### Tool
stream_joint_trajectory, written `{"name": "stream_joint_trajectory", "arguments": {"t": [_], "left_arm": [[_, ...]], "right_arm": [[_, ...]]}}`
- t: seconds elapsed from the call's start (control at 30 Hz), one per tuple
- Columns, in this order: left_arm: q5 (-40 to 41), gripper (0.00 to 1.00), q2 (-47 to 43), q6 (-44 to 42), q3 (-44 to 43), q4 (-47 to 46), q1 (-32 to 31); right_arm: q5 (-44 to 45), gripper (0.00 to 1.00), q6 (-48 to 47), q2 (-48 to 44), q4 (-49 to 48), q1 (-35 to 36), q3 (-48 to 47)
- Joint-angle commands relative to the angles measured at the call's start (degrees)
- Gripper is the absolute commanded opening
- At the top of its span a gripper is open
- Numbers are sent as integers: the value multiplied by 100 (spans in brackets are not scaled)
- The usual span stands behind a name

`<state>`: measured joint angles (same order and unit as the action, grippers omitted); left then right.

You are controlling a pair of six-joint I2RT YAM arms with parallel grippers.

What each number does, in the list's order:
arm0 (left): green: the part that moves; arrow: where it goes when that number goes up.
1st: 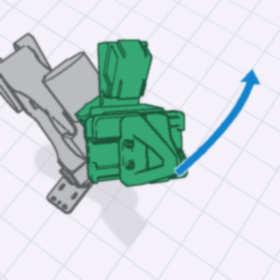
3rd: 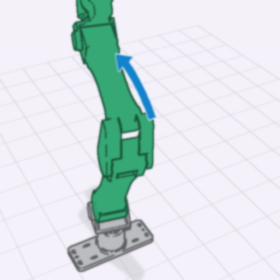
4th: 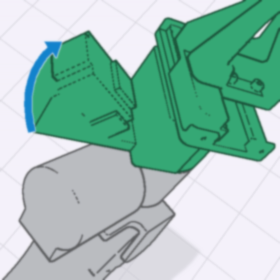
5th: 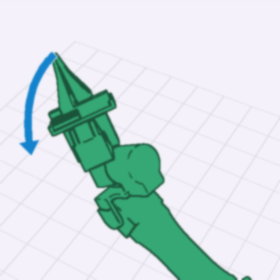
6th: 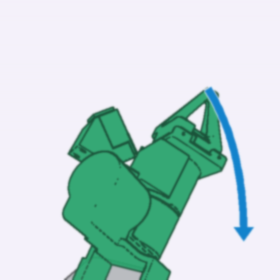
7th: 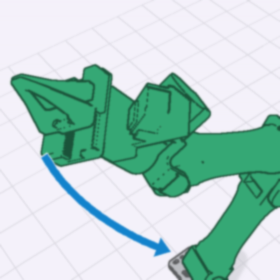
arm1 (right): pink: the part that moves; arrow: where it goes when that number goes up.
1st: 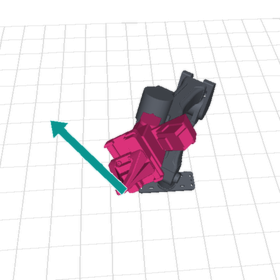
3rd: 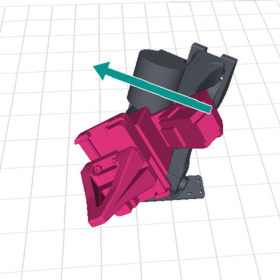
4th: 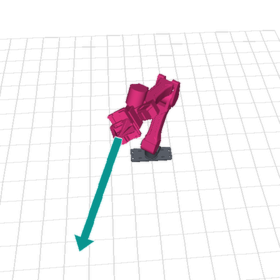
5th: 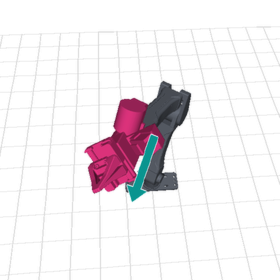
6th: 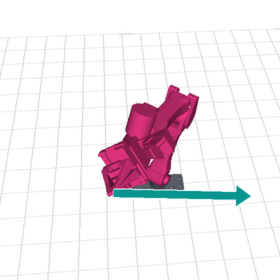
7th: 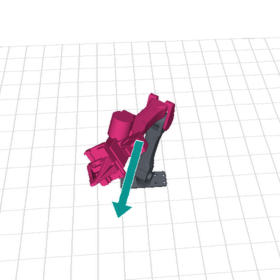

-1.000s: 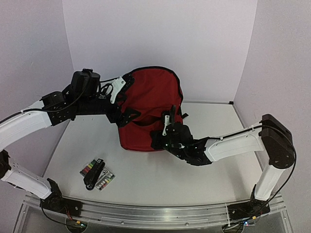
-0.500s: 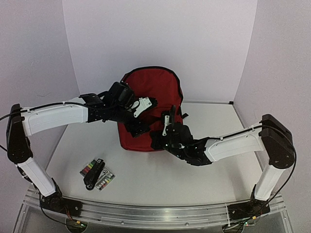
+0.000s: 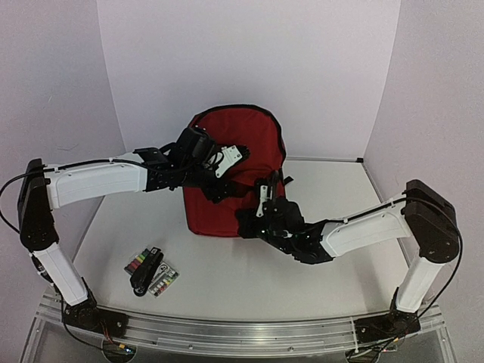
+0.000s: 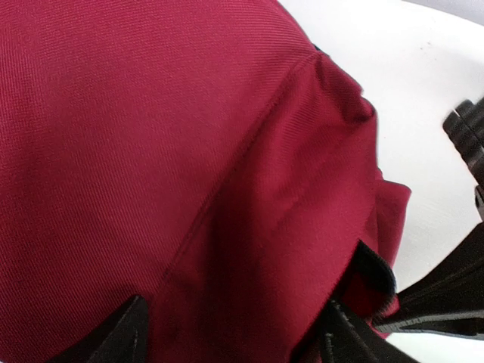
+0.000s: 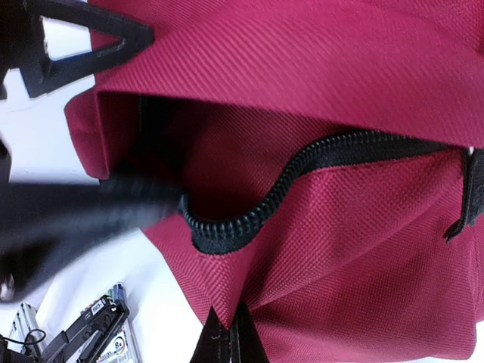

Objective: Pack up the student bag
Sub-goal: Unzip the student bag at the center of the board.

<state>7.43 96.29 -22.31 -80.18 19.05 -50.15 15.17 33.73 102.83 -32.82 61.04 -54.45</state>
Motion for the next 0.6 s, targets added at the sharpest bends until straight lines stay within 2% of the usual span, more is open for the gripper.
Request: {"name": "stream_joint_trajectory", "arguments": {"t": [0.0,0.07,0.17,0.23,0.43,0.57], "left_arm": [[481,69,253,-35,-543,-434,14],[622,64,326,-24,-634,-457,14],[688,62,258,-17,-617,-648,16],[688,56,239,-23,-602,-723,28],[985,12,449,22,-753,-733,234],[990,2,449,330,-819,-920,567]], "right_arm": [[-281,0,101,-161,76,40,202],[-300,0,122,-177,62,40,243],[-294,0,154,-199,43,40,318],[-298,0,183,-223,22,40,376],[-315,0,249,-285,-43,57,580],[-304,0,320,-295,-62,104,804]]}}
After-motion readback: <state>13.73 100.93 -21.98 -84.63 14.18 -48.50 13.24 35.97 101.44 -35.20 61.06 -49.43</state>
